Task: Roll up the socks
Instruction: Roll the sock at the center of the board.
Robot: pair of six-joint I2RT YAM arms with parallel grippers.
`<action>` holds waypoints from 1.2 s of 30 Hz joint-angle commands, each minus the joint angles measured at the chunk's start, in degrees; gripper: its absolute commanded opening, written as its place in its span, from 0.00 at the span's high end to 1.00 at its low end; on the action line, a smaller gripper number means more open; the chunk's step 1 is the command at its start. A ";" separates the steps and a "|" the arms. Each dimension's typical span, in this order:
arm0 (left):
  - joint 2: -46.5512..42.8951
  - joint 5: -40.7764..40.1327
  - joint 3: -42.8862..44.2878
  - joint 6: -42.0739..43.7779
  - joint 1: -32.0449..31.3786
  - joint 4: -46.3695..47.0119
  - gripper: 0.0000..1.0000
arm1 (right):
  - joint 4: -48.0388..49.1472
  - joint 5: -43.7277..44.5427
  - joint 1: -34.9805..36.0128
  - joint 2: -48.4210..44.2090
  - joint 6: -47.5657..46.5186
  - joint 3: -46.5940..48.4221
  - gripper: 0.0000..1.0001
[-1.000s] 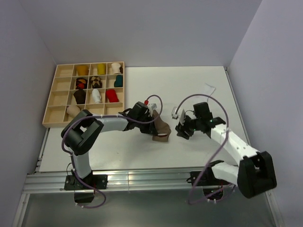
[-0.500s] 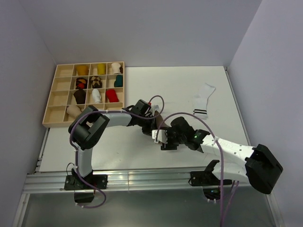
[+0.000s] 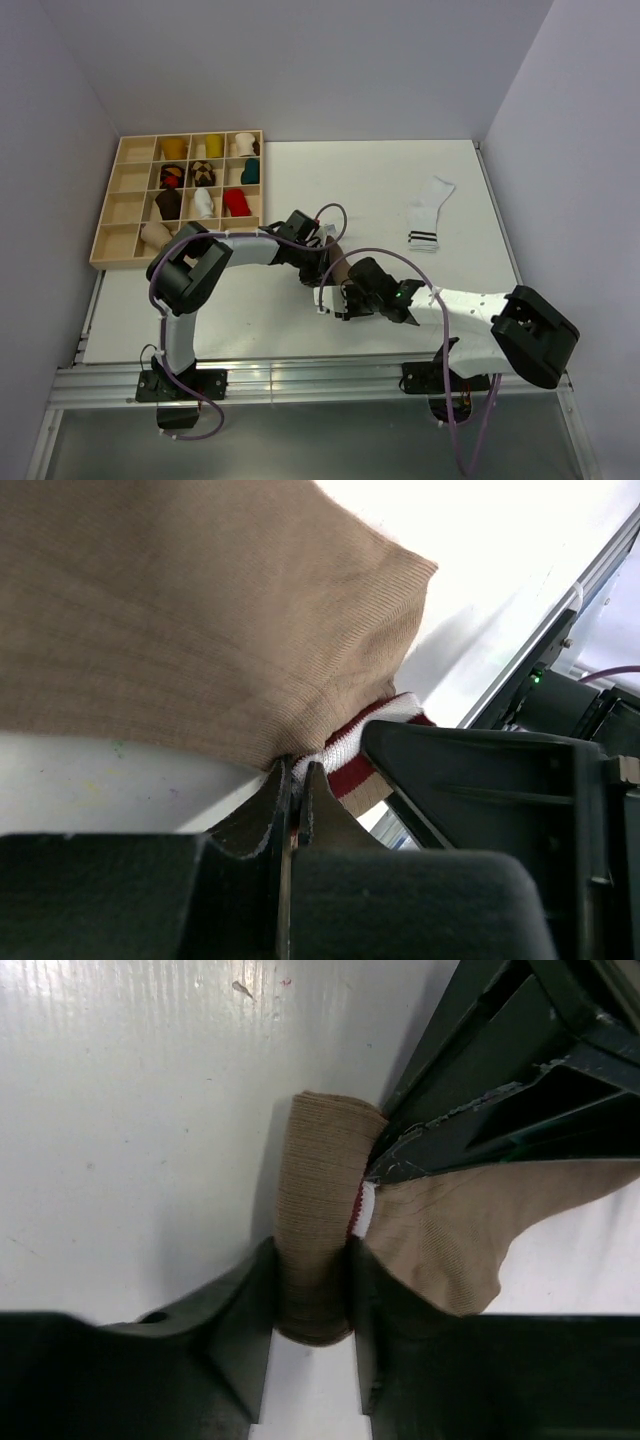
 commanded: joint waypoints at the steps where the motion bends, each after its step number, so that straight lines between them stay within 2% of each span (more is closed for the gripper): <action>1: 2.06 -1.09 -0.54 2.90 -0.03 -5.07 1.00 | 5.06 2.79 0.32 1.47 -0.67 -0.61 0.67; 4: 0.22 -1.61 -1.33 3.52 -0.03 -3.41 0.94 | 0.95 -0.70 0.23 2.43 0.03 2.27 0.75; 8: -5.83 -8.99 -3.26 2.30 0.23 0.01 0.71 | -13.36 -9.49 -2.22 5.95 2.23 9.04 0.81; 10: -11.02 -11.01 -6.94 -0.33 0.58 7.20 0.63 | -17.07 -14.49 -4.42 7.79 2.06 12.38 0.81; 13: -16.12 -14.88 -10.29 -2.71 0.76 14.86 0.58 | -23.93 -18.38 -9.95 11.38 0.48 16.33 0.81; 15: -18.84 -17.17 -11.70 -3.77 0.93 17.33 0.57 | -29.03 -20.84 -12.86 13.15 -0.92 18.28 0.81; 20: -26.65 -24.80 -18.29 -4.92 1.02 24.98 0.56 | -40.26 -24.00 -13.92 20.71 -3.47 25.65 0.81; 22: -29.30 -27.27 -21.89 -4.30 0.94 27.78 0.56 | -43.62 -25.50 -14.80 25.08 -4.00 30.31 0.81; 26: -37.46 -33.59 -27.96 -2.37 0.41 31.47 0.59 | -58.44 -32.08 -17.87 34.15 -9.96 40.94 0.81; 29: -42.74 -38.25 -34.28 -2.89 -0.29 36.56 0.58 | -64.96 -36.57 -21.74 40.13 -13.48 47.28 0.80; 32: -44.87 -38.09 -37.90 0.78 -1.52 40.01 0.59 | -69.63 -39.13 -24.82 45.14 -15.86 51.23 0.80; 33: -44.70 -40.96 -37.20 5.15 -4.57 39.41 0.57 | -70.52 -39.48 -25.34 47.85 -16.22 52.98 0.80; 36: -41.28 -41.08 -33.44 13.07 -8.98 36.96 0.55 | -75.18 -40.36 -27.02 53.74 -17.37 56.76 0.80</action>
